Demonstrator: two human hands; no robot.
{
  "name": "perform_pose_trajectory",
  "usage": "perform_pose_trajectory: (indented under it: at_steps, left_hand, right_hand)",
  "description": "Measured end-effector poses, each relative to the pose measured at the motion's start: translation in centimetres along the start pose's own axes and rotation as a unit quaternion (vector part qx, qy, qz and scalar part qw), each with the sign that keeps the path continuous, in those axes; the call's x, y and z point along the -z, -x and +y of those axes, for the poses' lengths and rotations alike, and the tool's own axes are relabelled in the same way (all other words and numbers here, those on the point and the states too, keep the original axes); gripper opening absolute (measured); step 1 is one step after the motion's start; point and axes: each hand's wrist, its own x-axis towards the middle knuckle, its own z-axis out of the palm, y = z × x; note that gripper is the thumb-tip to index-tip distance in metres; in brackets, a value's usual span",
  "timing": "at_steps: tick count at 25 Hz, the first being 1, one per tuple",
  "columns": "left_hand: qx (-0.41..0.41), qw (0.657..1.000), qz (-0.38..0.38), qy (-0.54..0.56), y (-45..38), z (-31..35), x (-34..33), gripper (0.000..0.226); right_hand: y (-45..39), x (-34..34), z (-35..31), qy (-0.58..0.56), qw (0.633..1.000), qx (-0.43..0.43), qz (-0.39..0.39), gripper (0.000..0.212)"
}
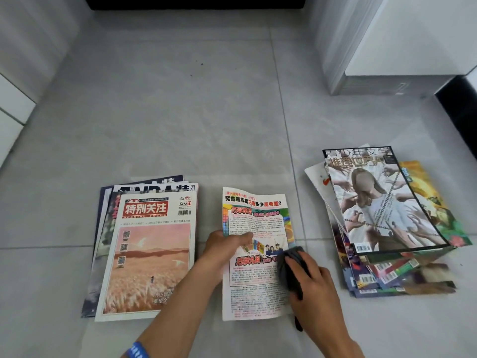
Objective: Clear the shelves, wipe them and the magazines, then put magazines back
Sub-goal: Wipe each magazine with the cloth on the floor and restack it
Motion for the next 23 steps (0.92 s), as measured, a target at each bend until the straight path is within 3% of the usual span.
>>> perform_pose_trajectory:
  at_steps: [2, 4, 6, 8, 11, 14, 16, 19, 21, 23]
  left_hand:
    - [-0.042, 0.996, 0.008, -0.072, -0.2, 0.1, 0.5, 0.013]
    - [-0.119, 0.985, 0.035, -0.119, 0.8, 0.1, 1.2, 0.017]
    - [-0.163, 0.982, 0.039, -0.083, 2.2, 0.3, 1.7, 0.016]
    - [-0.194, 0.979, 0.019, -0.053, 3.5, 0.7, 2.2, 0.014]
    - [-0.249, 0.964, -0.029, -0.091, 5.2, 2.0, 2.3, 0.018]
    - [-0.278, 0.946, -0.081, -0.148, 5.6, 3.2, 1.9, 0.022]
    - [-0.31, 0.929, -0.085, -0.182, 5.3, 3.1, 1.6, 0.015]
    - [-0.333, 0.93, -0.083, -0.131, 5.4, 2.6, 1.2, 0.013]
    - [-0.321, 0.936, -0.095, -0.113, 5.7, 2.7, 1.5, 0.007]
    - [-0.307, 0.94, -0.096, -0.113, 6.3, 3.1, 2.1, 0.024]
  right_hand:
    - [-1.0, 1.4, 0.1, -0.112, 0.993, -0.036, 0.013, 0.073]
    - [-2.4, 3.6, -0.1, -0.273, 0.956, -0.106, 0.021, 0.073]
    - [-4.2, 6.5, -1.1, -0.349, 0.924, -0.136, 0.073, 0.073]
    - [-6.3, 9.8, -2.3, -0.379, 0.905, -0.111, 0.159, 0.071]
    - [-9.3, 14.3, -3.9, -0.3, 0.927, -0.034, 0.222, 0.066]
    - [-10.0, 16.4, -6.4, -0.171, 0.966, 0.067, 0.184, 0.06]
    - [-9.1, 16.6, -9.4, -0.165, 0.96, 0.128, 0.185, 0.057]
    - [-7.5, 16.4, -12.1, -0.177, 0.936, 0.216, 0.216, 0.056]
    - [-7.9, 16.7, -10.4, -0.179, 0.939, 0.211, 0.204, 0.056]
    - [-8.4, 16.8, -6.9, -0.185, 0.954, 0.139, 0.189, 0.059]
